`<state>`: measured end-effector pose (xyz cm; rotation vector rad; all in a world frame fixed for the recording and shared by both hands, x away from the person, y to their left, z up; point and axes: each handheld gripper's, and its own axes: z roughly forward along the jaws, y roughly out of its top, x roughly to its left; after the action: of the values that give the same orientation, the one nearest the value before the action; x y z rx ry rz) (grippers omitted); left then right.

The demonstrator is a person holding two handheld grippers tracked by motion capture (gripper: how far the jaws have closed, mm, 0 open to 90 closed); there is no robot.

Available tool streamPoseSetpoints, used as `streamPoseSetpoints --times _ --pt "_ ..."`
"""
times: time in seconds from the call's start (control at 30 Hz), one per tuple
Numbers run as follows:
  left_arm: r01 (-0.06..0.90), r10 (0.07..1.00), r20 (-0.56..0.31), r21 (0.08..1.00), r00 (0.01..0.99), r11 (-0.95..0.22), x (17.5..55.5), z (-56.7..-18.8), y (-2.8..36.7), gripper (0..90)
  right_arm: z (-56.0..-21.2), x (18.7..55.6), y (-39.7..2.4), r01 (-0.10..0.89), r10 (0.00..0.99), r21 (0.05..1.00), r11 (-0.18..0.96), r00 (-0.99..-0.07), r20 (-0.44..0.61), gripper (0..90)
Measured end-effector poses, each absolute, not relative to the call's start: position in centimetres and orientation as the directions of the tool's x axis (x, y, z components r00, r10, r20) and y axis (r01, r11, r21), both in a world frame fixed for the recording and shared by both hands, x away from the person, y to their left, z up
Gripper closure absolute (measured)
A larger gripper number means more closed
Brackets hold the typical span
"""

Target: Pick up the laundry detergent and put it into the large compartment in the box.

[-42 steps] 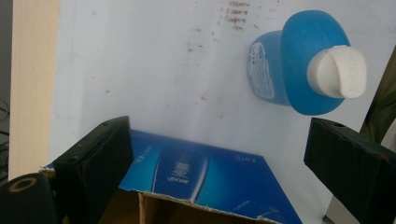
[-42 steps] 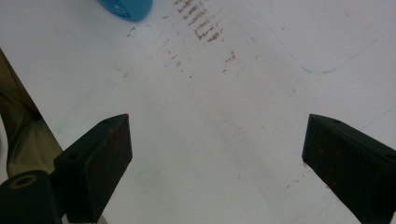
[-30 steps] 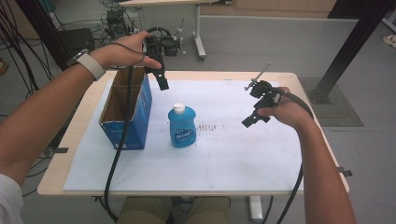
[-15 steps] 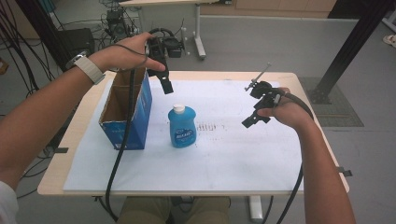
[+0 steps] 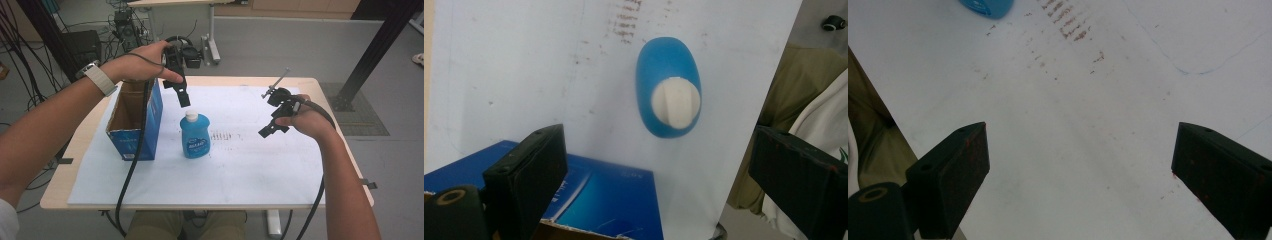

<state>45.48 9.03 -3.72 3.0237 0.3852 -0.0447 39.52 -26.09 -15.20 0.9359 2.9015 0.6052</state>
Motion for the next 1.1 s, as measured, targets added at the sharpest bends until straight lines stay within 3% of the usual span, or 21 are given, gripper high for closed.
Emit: streamPoseSetpoints --times 0.53,1.1 --pt "0.254 0.251 -0.054 0.076 0.967 -0.964 45.1 -4.4 8.2 8.8 -15.1 39.3 -26.0 0.552 0.565 0.377 0.744 -0.821 0.086 8.5" --pt "0.331 0.328 -0.056 0.083 0.943 -0.94 44.6 -6.2 8.0 8.8 -15.4 39.2 -26.0 0.552 0.563 0.378 0.743 -0.821 0.091 8.5"
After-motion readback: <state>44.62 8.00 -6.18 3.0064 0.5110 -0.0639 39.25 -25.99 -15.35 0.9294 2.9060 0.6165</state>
